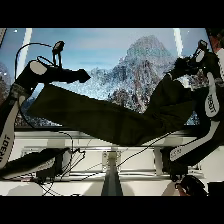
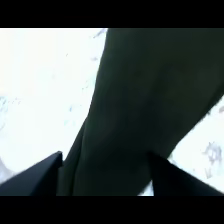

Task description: Fold the clothes and pants, and hang the long-sleeved shirts on hangers.

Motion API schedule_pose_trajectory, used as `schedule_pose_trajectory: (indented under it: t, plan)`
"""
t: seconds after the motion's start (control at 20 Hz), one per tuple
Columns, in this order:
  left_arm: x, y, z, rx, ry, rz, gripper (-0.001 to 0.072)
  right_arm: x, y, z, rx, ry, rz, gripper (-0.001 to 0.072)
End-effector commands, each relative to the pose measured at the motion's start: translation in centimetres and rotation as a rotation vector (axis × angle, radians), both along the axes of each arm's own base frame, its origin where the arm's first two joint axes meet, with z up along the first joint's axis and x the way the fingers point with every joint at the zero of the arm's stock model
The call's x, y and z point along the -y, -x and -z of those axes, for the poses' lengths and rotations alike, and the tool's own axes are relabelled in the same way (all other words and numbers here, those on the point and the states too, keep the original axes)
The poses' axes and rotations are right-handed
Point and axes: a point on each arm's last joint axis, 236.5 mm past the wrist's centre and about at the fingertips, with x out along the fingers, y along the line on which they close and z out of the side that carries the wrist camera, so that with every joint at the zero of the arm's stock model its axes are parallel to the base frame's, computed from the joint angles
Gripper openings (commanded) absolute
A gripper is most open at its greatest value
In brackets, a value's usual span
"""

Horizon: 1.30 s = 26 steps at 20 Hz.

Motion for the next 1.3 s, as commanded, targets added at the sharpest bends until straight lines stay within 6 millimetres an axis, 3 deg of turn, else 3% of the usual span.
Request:
schedule_pose_trajectory:
  t: [0.0,0.05,0.1,0.2,0.3,0.45,0.6,0.75,1.0,1.15,1.25]
  plan:
    - [0.0,0.0,0.0,0.001,0.0,0.0,0.0687,1.4,-1.0,1.5,-0.018,0.042,0.011,0.043]
    - [0.0,-0.1,0.0,0.001,-0.001,-0.001,0.0687,1.8,-1.0,1.4,-0.02,0.063,0.006,0.0195]
    - [0.0,-0.1,0.0,0.002,-0.001,-0.002,0.0687,2.0,-1.1,1.0,-0.016,0.071,0.004,0.0035]
    - [-0.1,-0.3,0.0,0.01,-0.001,-0.009,0.0687,1.8,-1.8,-0.6,0.006,0.078,-0.005,0.0034]
    - [-0.2,-0.7,-0.2,0.023,-0.001,-0.019,0.0687,0.5,-3.4,-3.8,0.044,0.107,-0.066,0.0034]
    - [-0.2,-0.8,-0.4,0.027,0.003,-0.022,0.0687,-4.9,-6.3,-11.7,0.169,0.185,-0.272,0.0033]
    - [-0.6,-0.8,-1.6,0.056,0.006,-0.031,0.0687,-14.3,-7.5,-20.3,0.355,0.195,-0.491,0.0034]
    - [-3.2,-1.2,-5.7,0.151,0.016,-0.092,0.0687,-25.7,-6.1,-26.2,0.523,0.092,-0.676,0.0033]
    - [-12.8,-0.3,-15.5,0.388,-0.001,-0.322,0.0688,-45.5,-1.3,-29.8,0.746,0.002,-0.983,0.0033]
    - [-18.4,1.7,-19.9,0.506,-0.043,-0.469,0.0687,-55.0,1.9,-32.9,0.968,-0.037,-1.056,0.0032]
    - [-20.6,3.0,-21.4,0.54,-0.066,-0.529,0.0687,-59.2,4.2,-33.8,1.052,-0.076,-1.086,0.0032]
